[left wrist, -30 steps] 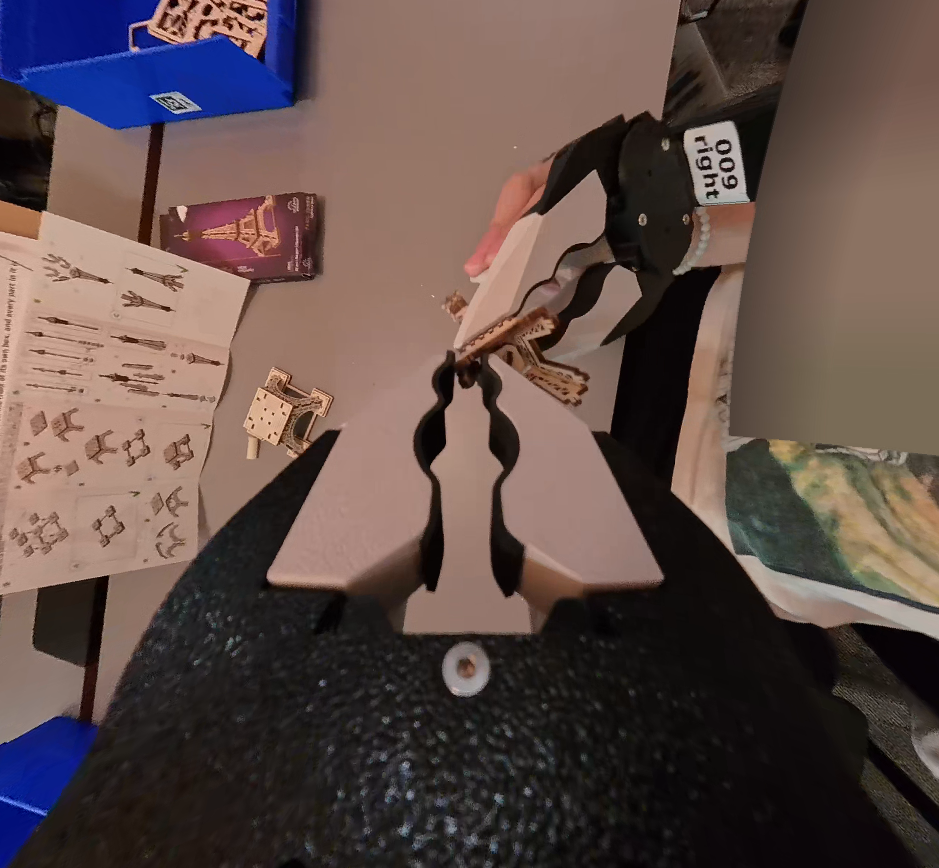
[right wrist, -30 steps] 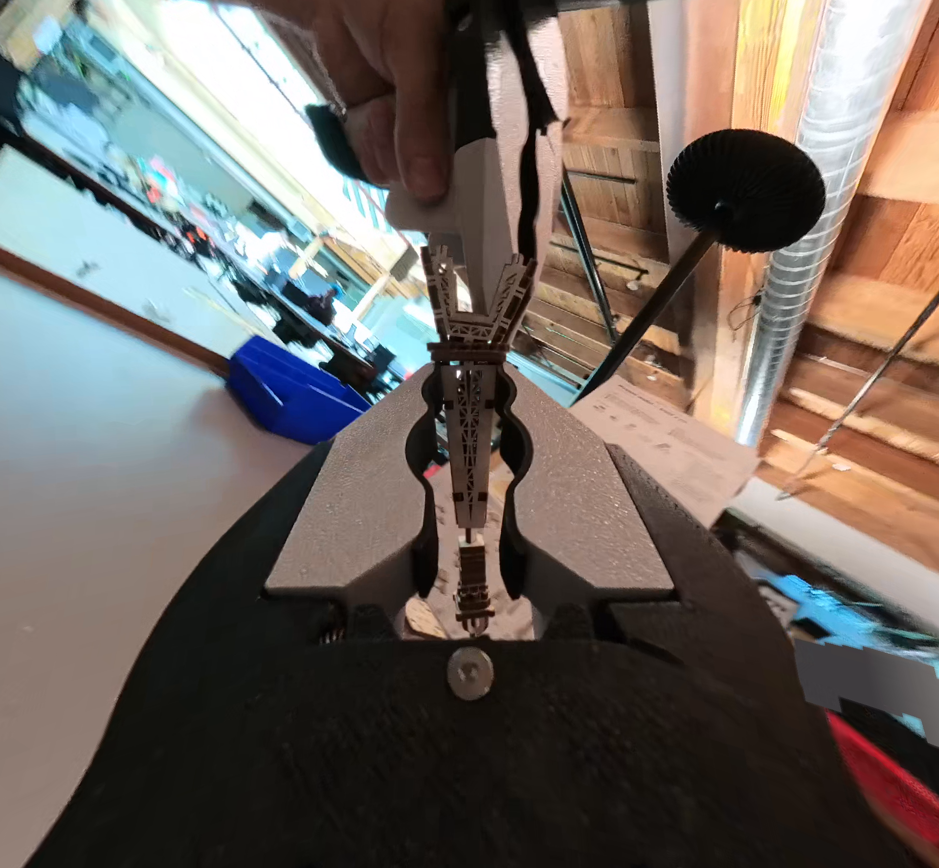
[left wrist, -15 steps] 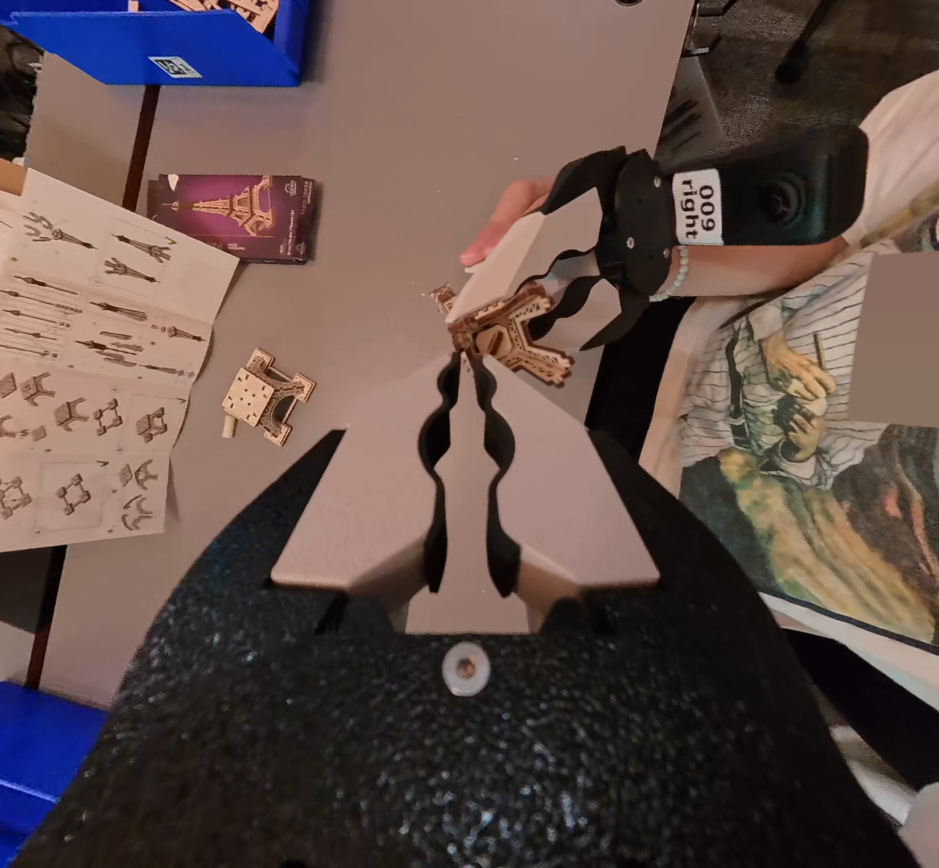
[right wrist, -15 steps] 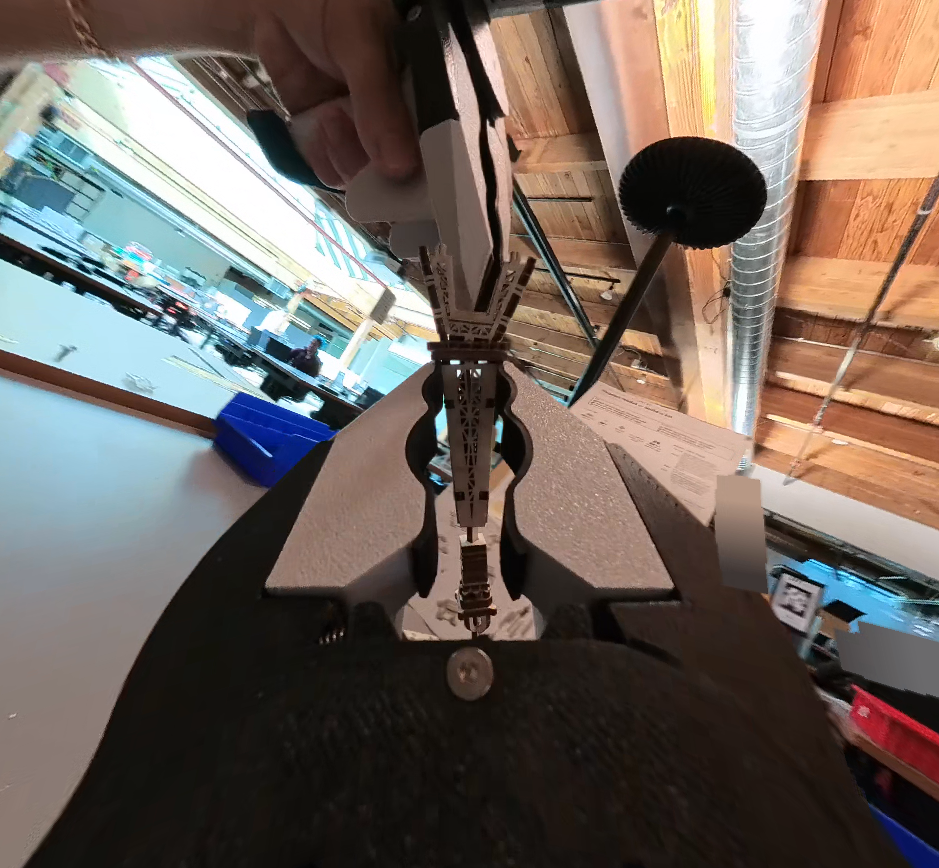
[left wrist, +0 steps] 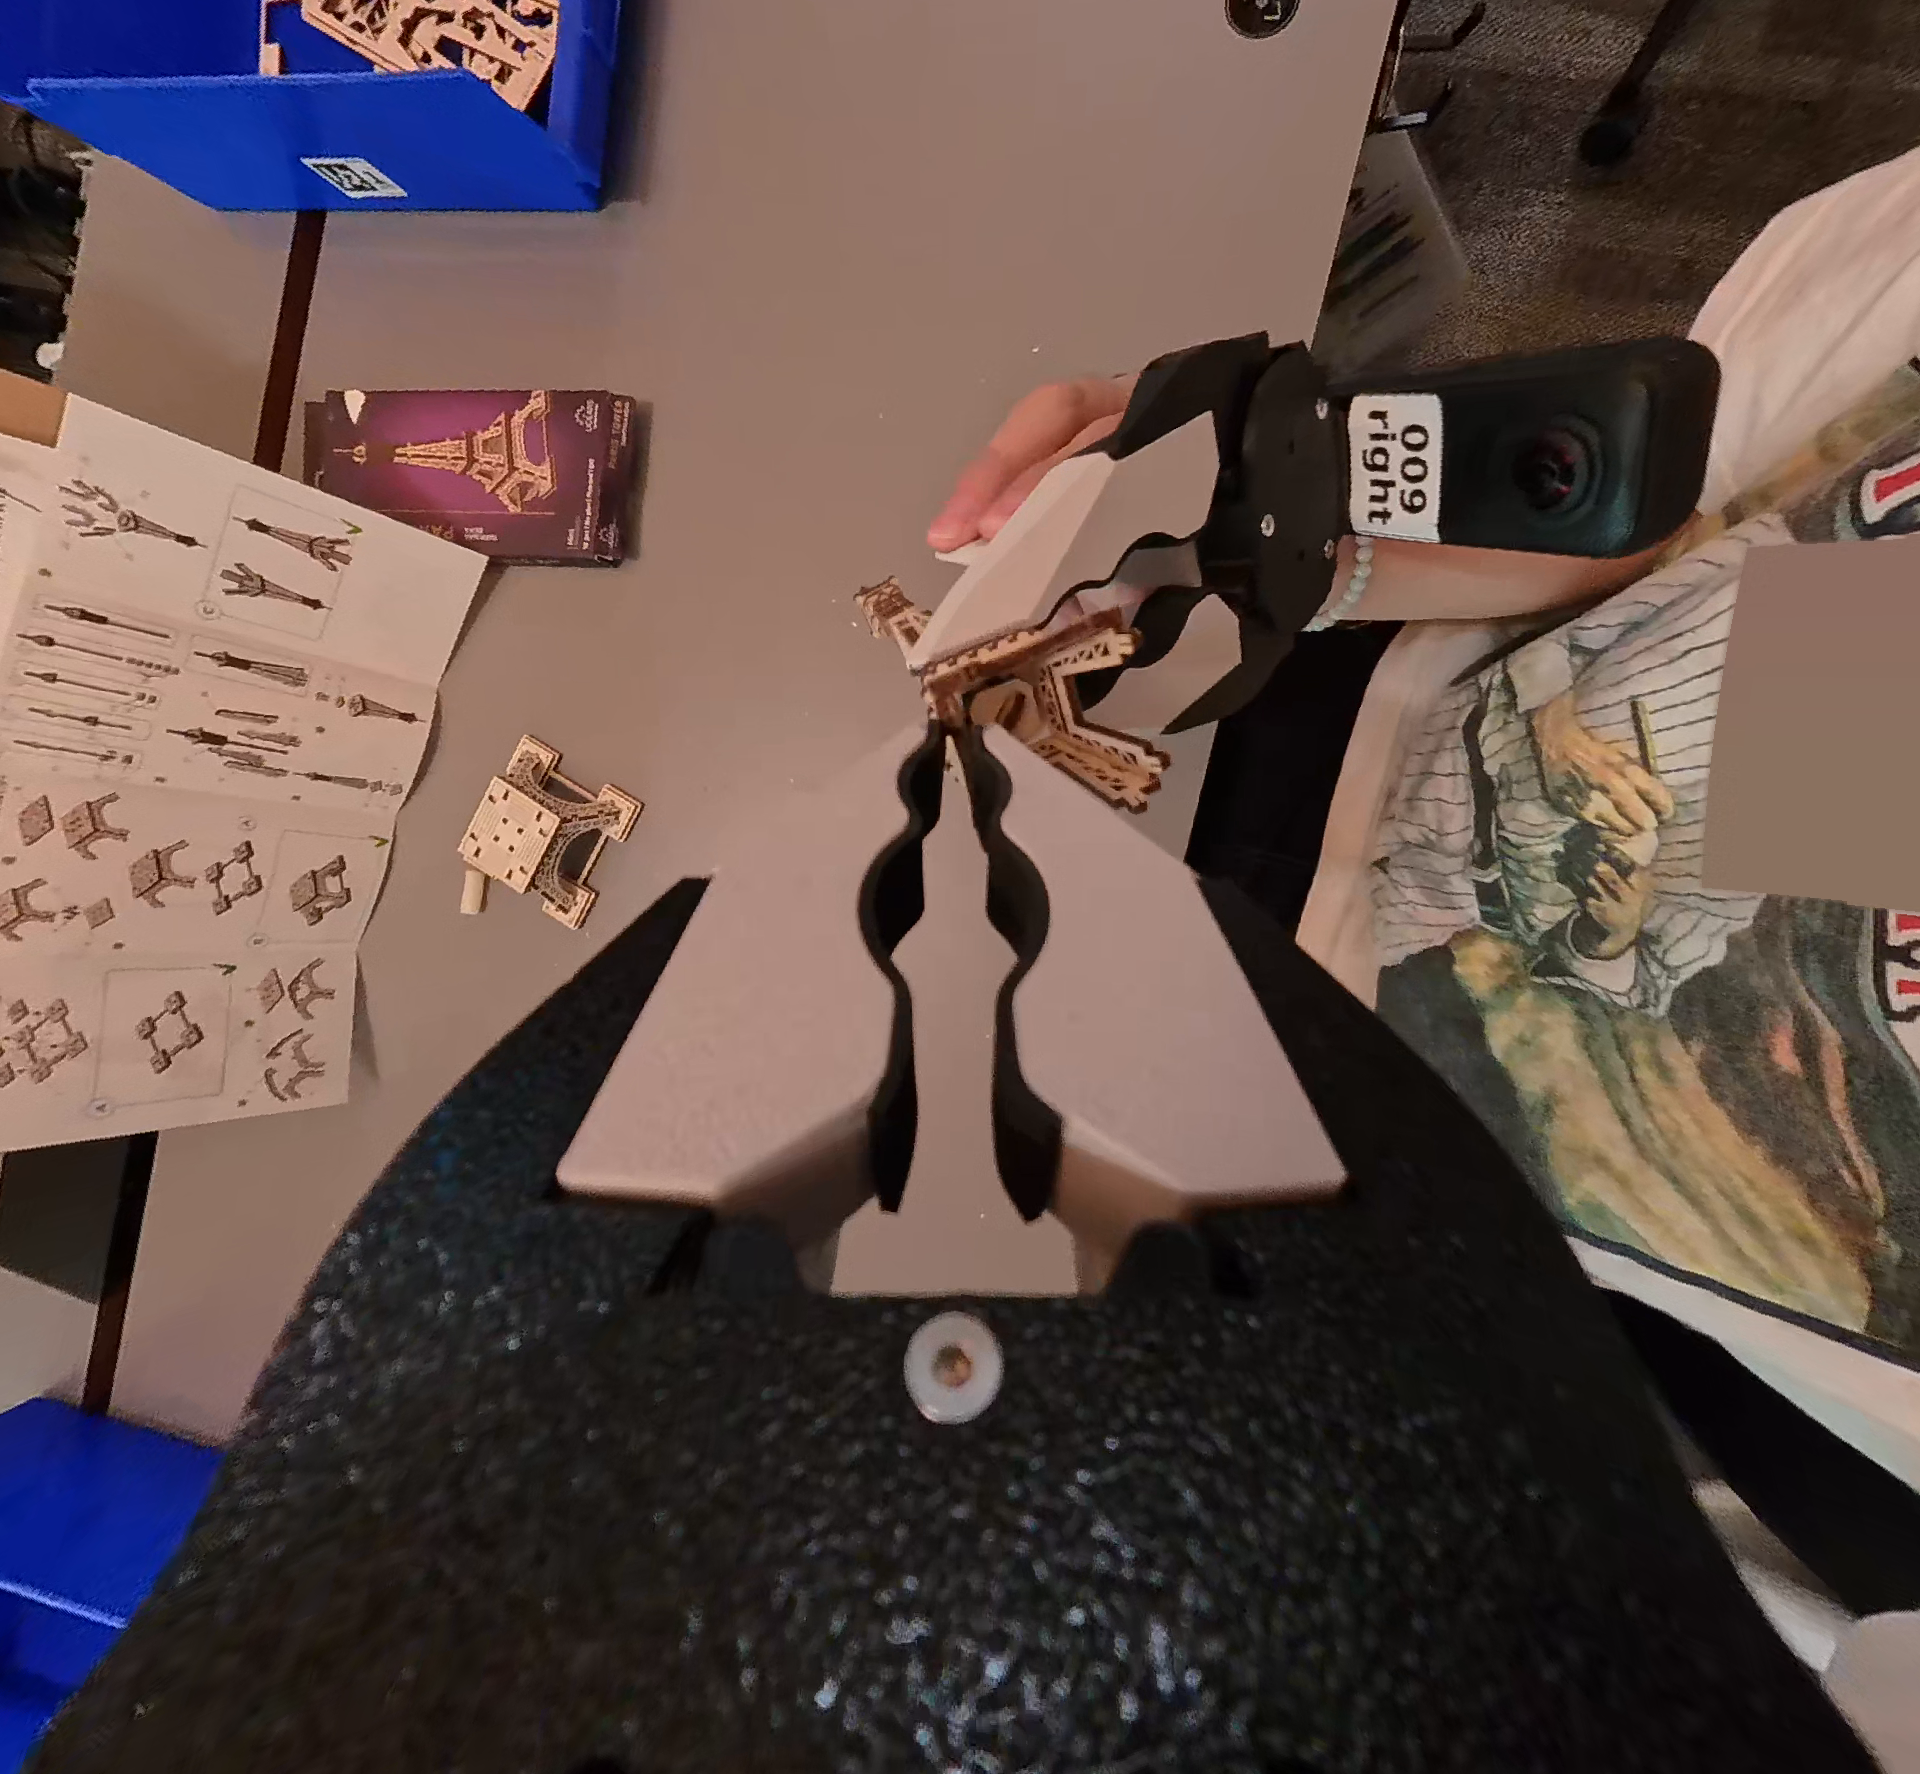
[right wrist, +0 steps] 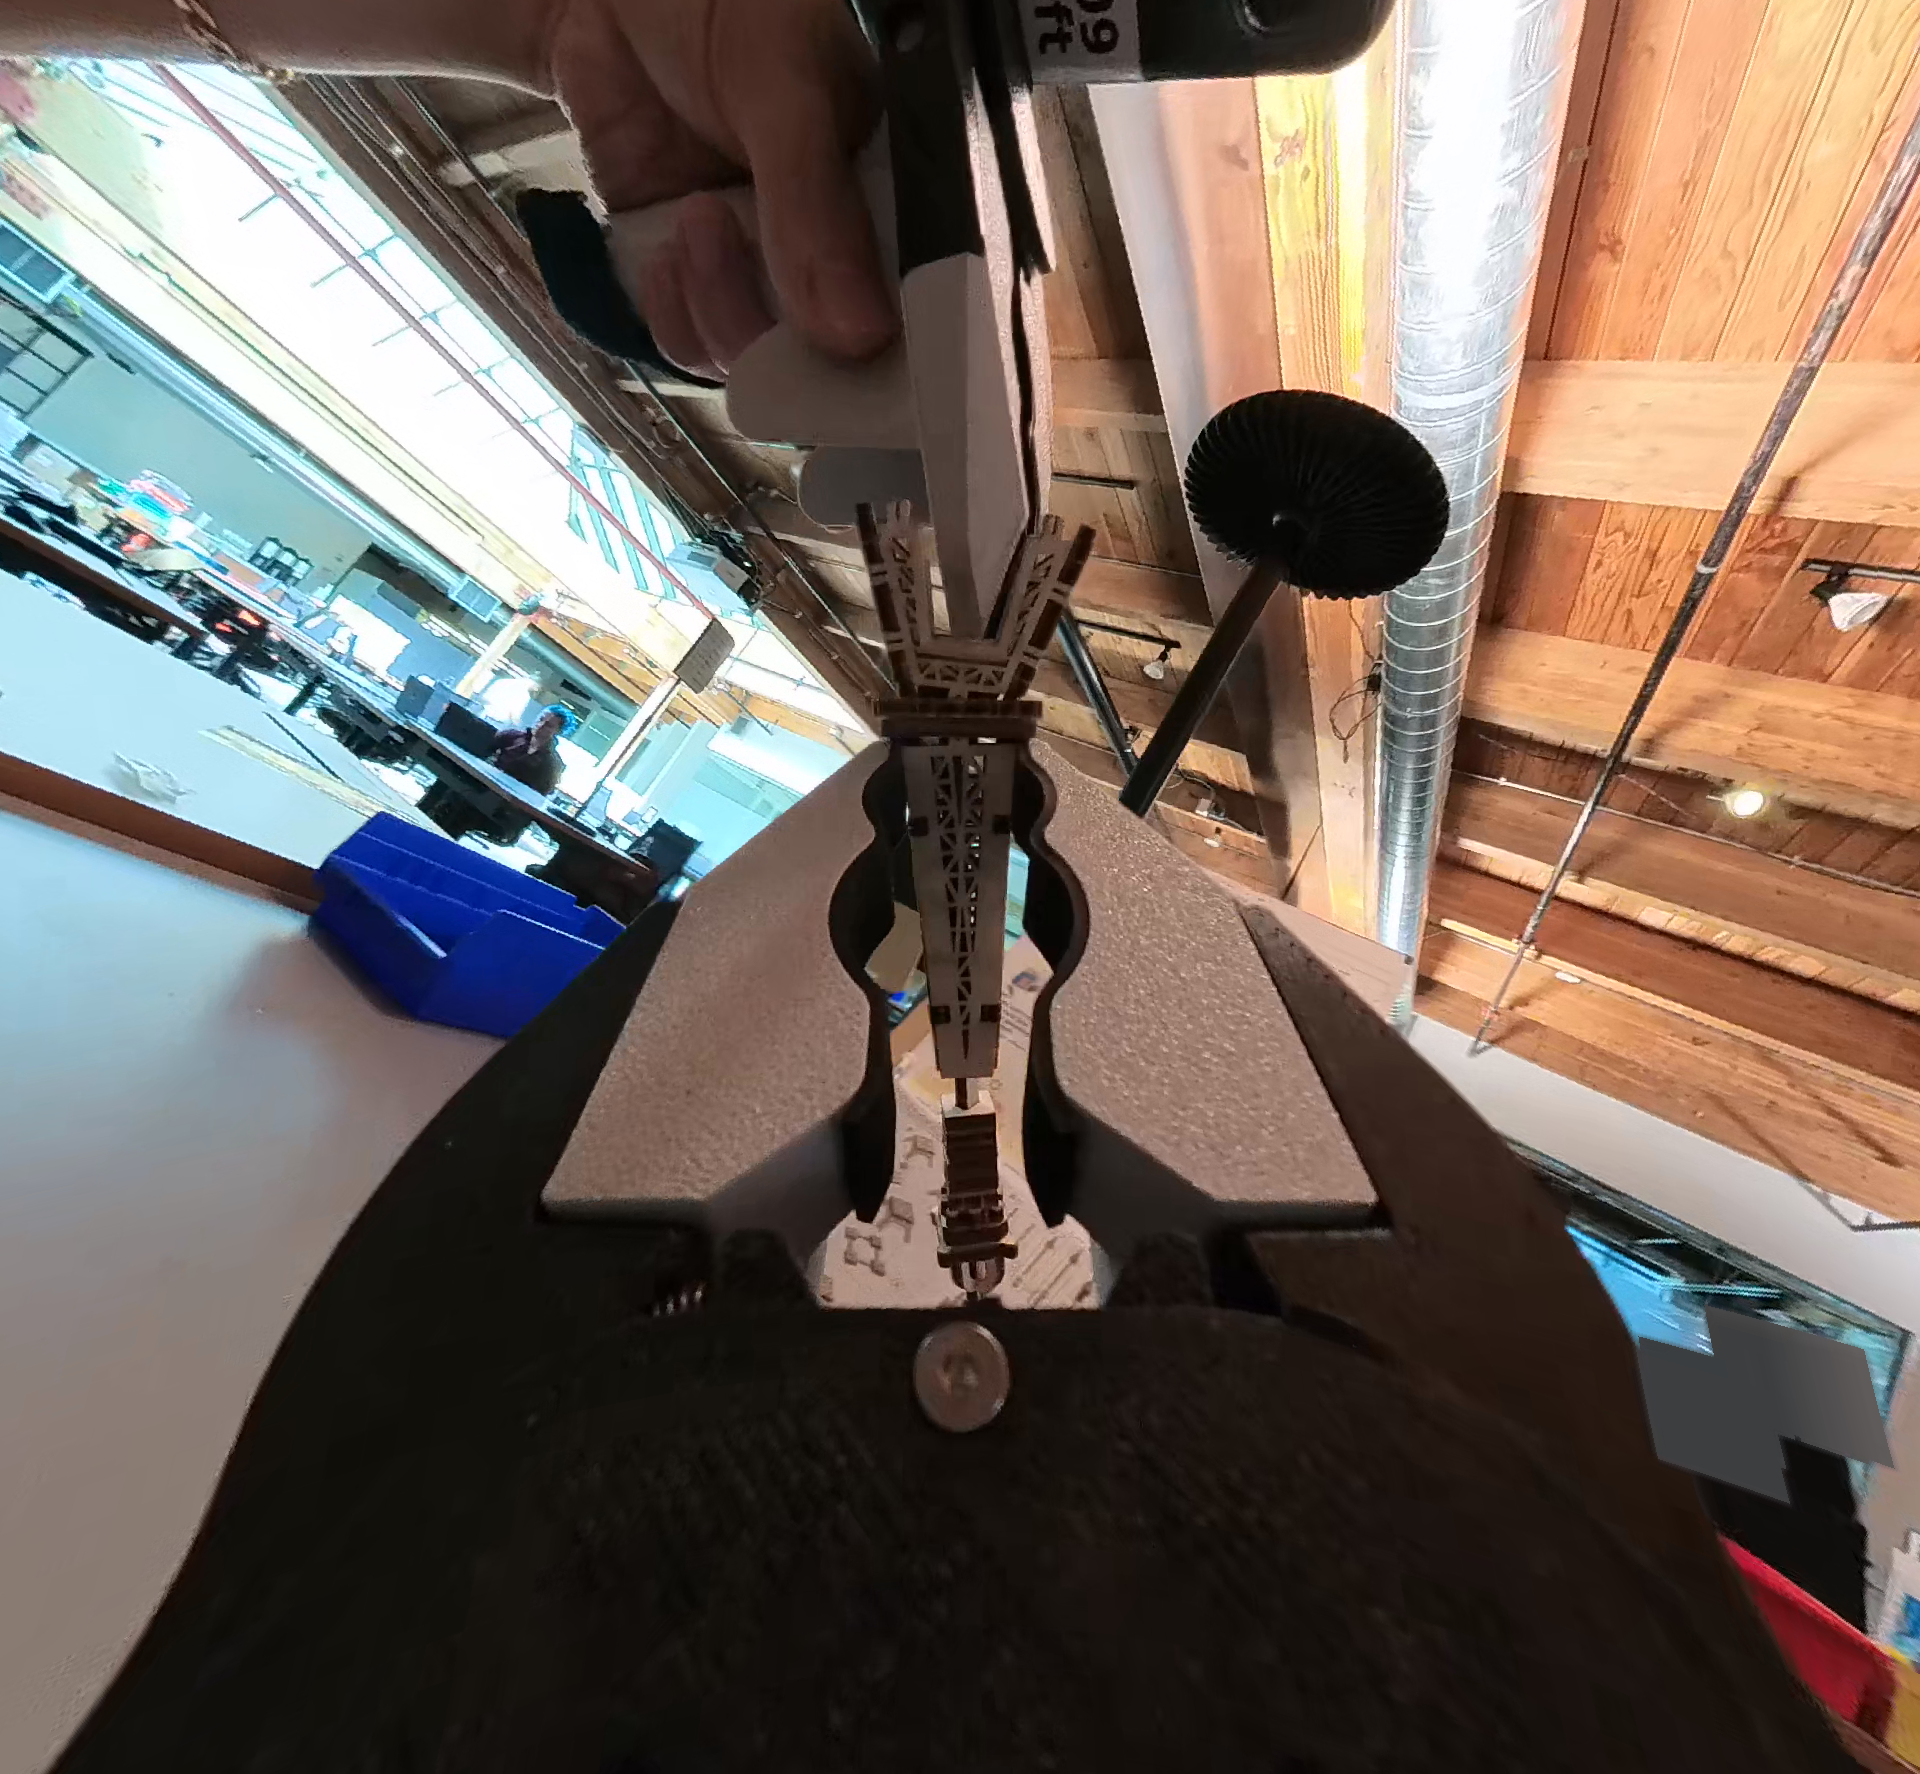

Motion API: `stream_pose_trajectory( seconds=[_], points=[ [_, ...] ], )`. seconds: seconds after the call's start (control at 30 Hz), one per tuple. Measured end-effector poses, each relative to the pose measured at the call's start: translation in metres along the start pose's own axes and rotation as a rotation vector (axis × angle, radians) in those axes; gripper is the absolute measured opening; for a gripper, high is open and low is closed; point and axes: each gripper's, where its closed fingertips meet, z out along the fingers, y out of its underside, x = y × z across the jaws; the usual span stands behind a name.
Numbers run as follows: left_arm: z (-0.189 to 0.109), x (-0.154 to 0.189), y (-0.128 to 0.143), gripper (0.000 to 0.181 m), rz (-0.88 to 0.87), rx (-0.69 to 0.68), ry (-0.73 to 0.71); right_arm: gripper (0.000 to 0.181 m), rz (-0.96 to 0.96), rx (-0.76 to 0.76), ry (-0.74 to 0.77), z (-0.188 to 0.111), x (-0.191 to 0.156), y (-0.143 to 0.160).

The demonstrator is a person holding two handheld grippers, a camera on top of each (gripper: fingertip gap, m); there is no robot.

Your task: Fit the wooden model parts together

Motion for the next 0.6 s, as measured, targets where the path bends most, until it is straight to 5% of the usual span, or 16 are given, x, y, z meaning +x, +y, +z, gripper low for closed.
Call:
stream_pose_trajectory(
  seconds=[0.6],
  points=[
    [0.002,-0.005,0.010,0.000,-0.033,-0.037,0.010,0.016,-0.101,-0.102,0.009,0.004,-0.004,0.003]
  ],
)
